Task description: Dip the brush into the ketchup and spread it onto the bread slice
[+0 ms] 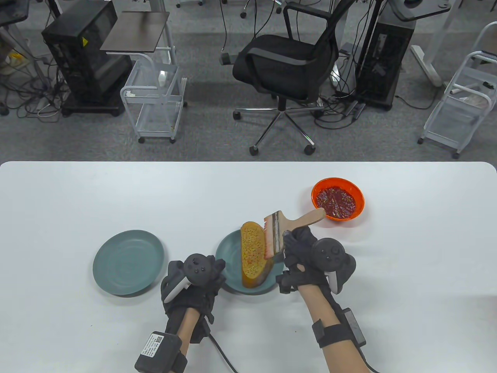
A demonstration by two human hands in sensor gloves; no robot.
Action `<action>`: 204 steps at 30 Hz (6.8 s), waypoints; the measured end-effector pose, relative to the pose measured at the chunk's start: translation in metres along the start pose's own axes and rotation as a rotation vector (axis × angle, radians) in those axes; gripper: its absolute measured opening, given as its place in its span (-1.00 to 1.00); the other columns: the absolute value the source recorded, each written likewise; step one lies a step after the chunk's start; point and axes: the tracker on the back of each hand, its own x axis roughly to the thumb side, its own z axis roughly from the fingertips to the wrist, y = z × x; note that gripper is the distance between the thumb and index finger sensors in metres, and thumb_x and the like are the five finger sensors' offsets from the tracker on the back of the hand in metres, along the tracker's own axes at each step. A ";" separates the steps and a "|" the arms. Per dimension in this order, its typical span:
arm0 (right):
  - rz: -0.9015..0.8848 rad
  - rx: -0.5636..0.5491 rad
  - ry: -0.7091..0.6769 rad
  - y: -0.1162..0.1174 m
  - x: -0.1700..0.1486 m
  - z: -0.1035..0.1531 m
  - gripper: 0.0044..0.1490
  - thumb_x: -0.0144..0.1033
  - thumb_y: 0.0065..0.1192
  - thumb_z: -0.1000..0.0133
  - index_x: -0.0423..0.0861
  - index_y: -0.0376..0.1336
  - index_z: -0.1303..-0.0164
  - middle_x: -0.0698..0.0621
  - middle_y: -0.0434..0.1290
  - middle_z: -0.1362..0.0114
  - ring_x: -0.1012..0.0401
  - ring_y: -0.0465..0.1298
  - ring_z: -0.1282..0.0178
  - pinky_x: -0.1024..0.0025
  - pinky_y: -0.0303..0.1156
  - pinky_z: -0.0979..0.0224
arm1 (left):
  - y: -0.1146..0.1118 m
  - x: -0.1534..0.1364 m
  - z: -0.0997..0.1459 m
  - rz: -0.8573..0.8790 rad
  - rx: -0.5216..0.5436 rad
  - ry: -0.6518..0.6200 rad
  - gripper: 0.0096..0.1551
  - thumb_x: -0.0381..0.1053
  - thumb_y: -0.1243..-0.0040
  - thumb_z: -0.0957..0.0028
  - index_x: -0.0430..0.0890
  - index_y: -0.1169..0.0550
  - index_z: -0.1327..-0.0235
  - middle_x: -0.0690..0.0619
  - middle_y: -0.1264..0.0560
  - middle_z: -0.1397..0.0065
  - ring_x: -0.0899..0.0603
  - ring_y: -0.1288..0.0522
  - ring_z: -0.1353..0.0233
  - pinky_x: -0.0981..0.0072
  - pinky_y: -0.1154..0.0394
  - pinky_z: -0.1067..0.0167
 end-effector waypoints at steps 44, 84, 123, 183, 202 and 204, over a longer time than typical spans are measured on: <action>-0.180 0.215 0.036 0.036 0.006 0.014 -0.43 -0.28 0.48 -0.09 -0.34 0.37 -0.18 -0.33 0.57 -0.06 -0.03 0.81 0.19 0.33 0.81 0.23 | -0.002 -0.001 0.001 0.016 -0.002 0.008 -0.43 0.08 -0.03 -0.36 0.00 -0.33 -0.63 -0.17 -0.15 -0.71 -0.39 -0.03 -0.67 -0.25 0.01 -0.43; 0.166 -0.006 -0.132 -0.001 0.009 0.000 -0.42 -0.23 0.46 -0.09 -0.33 0.38 -0.17 -0.29 0.59 -0.03 0.06 0.83 0.25 0.43 0.82 0.30 | -0.002 0.000 0.002 0.010 -0.011 0.012 -0.42 0.09 -0.01 -0.37 0.01 -0.32 -0.64 -0.17 -0.15 -0.71 -0.41 -0.03 -0.67 -0.26 0.02 -0.43; 0.010 -0.001 -0.023 -0.006 0.000 -0.003 -0.42 -0.22 0.44 -0.10 -0.30 0.36 -0.19 -0.27 0.58 -0.05 0.06 0.81 0.23 0.42 0.80 0.27 | -0.002 -0.002 0.003 0.042 -0.017 0.014 -0.42 0.08 -0.01 -0.37 0.00 -0.31 -0.64 -0.18 -0.13 -0.71 -0.41 -0.02 -0.67 -0.27 0.02 -0.43; -0.165 0.305 0.006 0.021 -0.001 -0.001 -0.42 -0.23 0.45 -0.11 -0.28 0.36 -0.22 -0.28 0.56 -0.09 0.00 0.79 0.20 0.32 0.76 0.23 | -0.004 -0.002 0.004 0.030 -0.025 0.017 -0.42 0.08 0.01 -0.38 0.02 -0.29 -0.65 -0.19 -0.13 -0.72 -0.40 0.00 -0.67 -0.27 0.02 -0.43; 0.131 -0.090 -0.072 -0.071 0.008 -0.075 -0.43 -0.21 0.43 -0.13 -0.22 0.34 -0.26 -0.24 0.55 -0.15 0.00 0.77 0.12 0.28 0.74 0.16 | -0.004 -0.002 0.004 0.039 -0.034 0.009 -0.42 0.08 0.01 -0.38 0.02 -0.28 -0.66 -0.18 -0.13 -0.72 -0.40 0.00 -0.67 -0.27 0.03 -0.43; 0.240 -0.128 -0.083 -0.080 0.009 -0.094 -0.43 -0.22 0.44 -0.13 -0.22 0.35 -0.26 -0.25 0.55 -0.16 0.00 0.78 0.11 0.28 0.75 0.15 | -0.004 -0.003 0.003 0.045 -0.037 0.009 -0.42 0.08 0.01 -0.38 0.02 -0.28 -0.66 -0.18 -0.13 -0.72 -0.39 0.01 -0.67 -0.26 0.03 -0.43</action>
